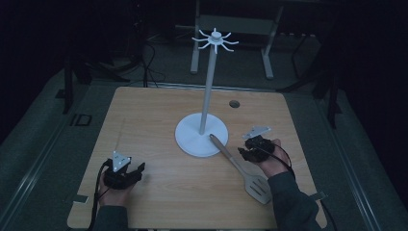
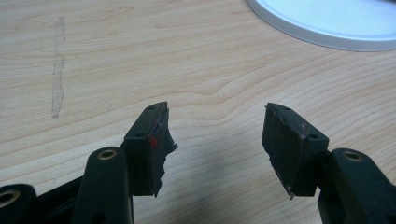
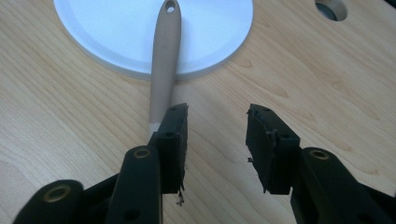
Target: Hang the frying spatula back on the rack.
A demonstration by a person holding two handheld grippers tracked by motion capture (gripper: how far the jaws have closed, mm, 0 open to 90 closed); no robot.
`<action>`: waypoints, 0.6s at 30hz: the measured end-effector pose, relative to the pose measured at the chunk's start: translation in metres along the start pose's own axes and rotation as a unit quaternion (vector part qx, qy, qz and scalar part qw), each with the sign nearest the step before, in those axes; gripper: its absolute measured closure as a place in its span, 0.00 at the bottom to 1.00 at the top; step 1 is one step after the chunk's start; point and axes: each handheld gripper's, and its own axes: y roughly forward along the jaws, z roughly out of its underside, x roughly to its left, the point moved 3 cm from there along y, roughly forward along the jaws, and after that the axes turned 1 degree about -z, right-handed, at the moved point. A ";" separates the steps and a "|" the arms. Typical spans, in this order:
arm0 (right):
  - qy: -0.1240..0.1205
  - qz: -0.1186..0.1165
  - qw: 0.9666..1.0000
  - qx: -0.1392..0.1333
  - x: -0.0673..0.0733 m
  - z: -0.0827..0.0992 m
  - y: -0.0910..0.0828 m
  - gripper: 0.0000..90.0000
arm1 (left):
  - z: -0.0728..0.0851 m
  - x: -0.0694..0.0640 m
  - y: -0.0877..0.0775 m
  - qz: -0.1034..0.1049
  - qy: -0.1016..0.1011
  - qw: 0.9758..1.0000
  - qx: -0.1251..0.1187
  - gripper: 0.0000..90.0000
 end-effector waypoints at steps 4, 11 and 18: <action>-0.004 -0.008 1.000 0.016 0.000 -0.001 0.007 0.58 | 0.000 -0.001 0.000 0.000 0.001 1.000 -0.001 0.46; 0.004 -0.034 0.999 0.043 0.000 -0.001 0.021 0.53 | 0.000 -0.001 0.001 0.001 0.001 1.000 0.000 0.46; -0.004 -0.049 0.997 0.065 0.007 -0.003 0.036 0.53 | 0.000 -0.001 0.001 0.001 0.001 1.000 0.000 0.46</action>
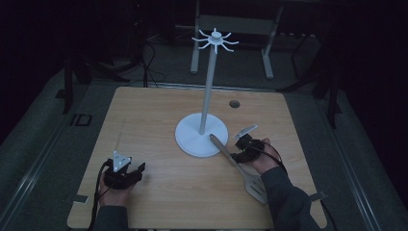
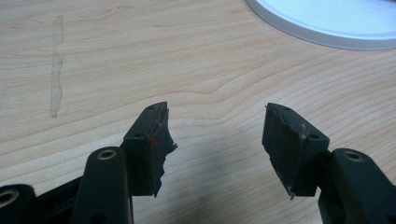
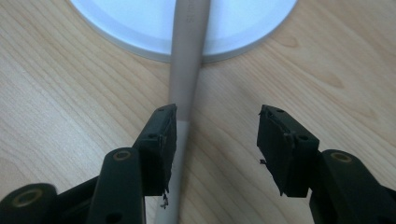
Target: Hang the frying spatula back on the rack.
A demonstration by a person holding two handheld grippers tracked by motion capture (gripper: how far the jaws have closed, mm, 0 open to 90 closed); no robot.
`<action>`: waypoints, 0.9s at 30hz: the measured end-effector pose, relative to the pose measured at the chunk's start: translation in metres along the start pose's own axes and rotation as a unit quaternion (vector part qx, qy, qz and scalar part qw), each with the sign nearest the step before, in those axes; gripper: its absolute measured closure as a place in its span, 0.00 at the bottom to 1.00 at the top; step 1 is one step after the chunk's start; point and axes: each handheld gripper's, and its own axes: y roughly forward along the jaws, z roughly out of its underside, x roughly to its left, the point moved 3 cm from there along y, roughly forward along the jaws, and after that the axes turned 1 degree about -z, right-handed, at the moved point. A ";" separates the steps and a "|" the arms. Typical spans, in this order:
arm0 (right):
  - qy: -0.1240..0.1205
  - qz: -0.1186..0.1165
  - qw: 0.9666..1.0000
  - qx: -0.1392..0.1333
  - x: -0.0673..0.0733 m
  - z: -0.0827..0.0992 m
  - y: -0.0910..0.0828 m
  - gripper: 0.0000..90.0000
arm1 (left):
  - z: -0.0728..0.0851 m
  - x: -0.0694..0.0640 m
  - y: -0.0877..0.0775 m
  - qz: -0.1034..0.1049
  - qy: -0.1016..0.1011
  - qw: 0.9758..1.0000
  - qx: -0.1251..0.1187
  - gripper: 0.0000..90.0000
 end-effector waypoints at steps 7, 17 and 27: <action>-0.005 -0.033 0.999 0.023 0.009 -0.006 0.014 0.65 | 0.000 0.000 0.000 0.000 0.000 1.000 0.000 0.46; -0.002 -0.043 0.997 0.058 0.012 -0.011 0.031 0.79 | 0.000 0.001 -0.001 0.001 -0.001 1.000 -0.001 0.46; 0.015 -0.045 0.997 0.061 0.011 -0.011 0.039 0.80 | 0.000 0.001 -0.001 0.000 -0.002 1.000 -0.002 0.46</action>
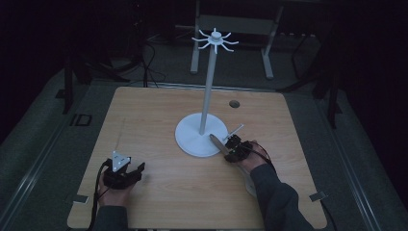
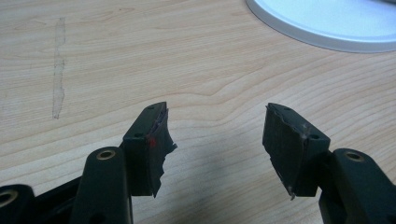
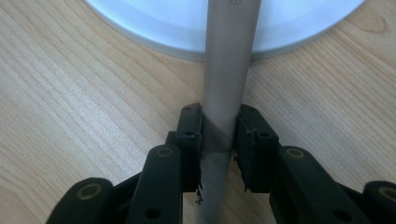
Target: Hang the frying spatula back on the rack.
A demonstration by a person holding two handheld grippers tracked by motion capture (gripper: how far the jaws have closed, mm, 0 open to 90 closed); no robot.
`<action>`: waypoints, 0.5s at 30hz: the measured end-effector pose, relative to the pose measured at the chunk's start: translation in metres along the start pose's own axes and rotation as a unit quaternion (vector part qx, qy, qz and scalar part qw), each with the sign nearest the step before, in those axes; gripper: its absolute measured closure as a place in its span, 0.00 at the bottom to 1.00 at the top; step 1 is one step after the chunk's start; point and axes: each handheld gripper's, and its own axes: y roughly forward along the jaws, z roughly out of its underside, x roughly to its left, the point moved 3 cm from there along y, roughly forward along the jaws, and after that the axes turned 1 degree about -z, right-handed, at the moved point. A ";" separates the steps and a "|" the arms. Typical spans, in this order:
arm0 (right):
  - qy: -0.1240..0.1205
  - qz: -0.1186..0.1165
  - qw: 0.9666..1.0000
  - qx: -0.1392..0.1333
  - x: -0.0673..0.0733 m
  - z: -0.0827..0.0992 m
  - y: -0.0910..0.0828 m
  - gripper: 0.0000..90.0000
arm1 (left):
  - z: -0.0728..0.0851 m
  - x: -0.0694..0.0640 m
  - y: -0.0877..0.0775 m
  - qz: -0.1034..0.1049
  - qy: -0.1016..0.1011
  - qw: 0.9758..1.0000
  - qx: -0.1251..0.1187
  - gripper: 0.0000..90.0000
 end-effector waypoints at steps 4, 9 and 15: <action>0.001 0.001 1.000 0.000 0.000 0.000 0.000 0.81 | 0.000 -0.001 0.000 0.001 0.002 1.000 0.001 0.46; 0.009 0.014 1.000 -0.011 0.001 -0.001 0.001 0.83 | 0.000 0.000 0.000 0.000 0.001 1.000 0.000 0.46; 0.004 0.028 0.999 -0.025 0.003 -0.003 0.000 0.83 | 0.000 0.000 0.000 0.000 0.000 1.000 0.000 0.46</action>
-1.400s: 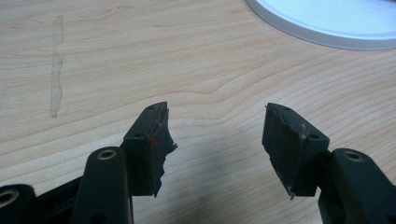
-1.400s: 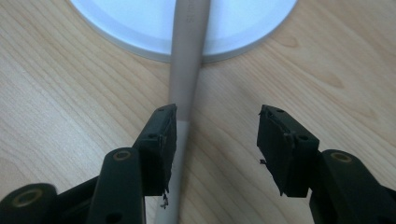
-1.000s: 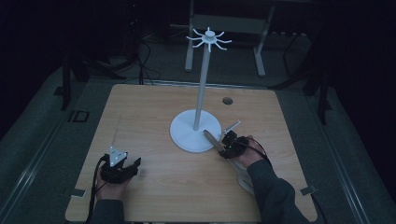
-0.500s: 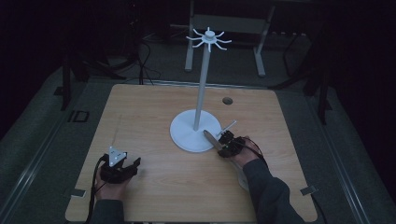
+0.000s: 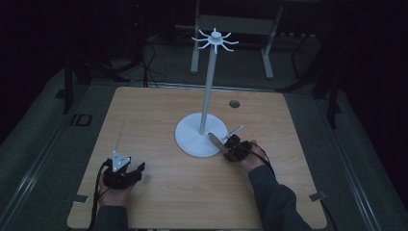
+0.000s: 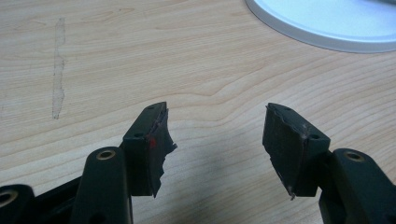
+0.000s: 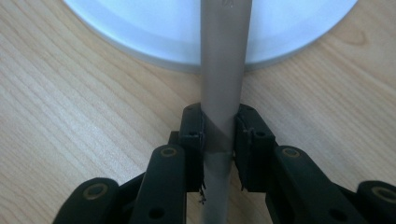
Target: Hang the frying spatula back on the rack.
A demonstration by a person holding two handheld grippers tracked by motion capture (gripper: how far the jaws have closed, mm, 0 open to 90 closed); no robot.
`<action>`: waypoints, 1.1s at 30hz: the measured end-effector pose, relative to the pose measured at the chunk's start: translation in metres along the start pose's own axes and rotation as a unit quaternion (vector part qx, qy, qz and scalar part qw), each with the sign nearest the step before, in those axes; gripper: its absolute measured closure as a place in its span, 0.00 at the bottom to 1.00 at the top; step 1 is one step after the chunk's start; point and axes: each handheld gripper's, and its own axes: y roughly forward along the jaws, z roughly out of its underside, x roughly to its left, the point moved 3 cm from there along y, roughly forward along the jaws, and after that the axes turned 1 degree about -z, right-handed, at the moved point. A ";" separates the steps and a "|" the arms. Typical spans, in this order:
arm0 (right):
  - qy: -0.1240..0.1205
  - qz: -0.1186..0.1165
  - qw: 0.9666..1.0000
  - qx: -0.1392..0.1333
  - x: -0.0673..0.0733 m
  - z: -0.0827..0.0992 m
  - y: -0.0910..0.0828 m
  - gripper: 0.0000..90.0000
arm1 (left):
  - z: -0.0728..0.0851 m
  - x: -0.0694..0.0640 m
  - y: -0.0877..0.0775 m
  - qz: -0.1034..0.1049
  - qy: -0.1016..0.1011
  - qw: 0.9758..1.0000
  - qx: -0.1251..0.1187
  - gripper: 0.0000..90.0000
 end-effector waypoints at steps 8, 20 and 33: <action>-0.002 0.001 0.999 -0.045 -0.003 -0.003 -0.018 0.83 | 0.000 0.000 0.000 -0.001 0.000 1.000 -0.001 0.46; 0.001 0.015 0.994 -0.111 -0.004 -0.004 -0.039 0.83 | 0.000 0.000 0.000 -0.002 0.001 1.000 0.001 0.46; 0.017 0.026 0.981 -0.194 -0.008 -0.003 -0.067 0.83 | 0.000 0.000 0.001 -0.003 0.002 1.000 0.003 0.46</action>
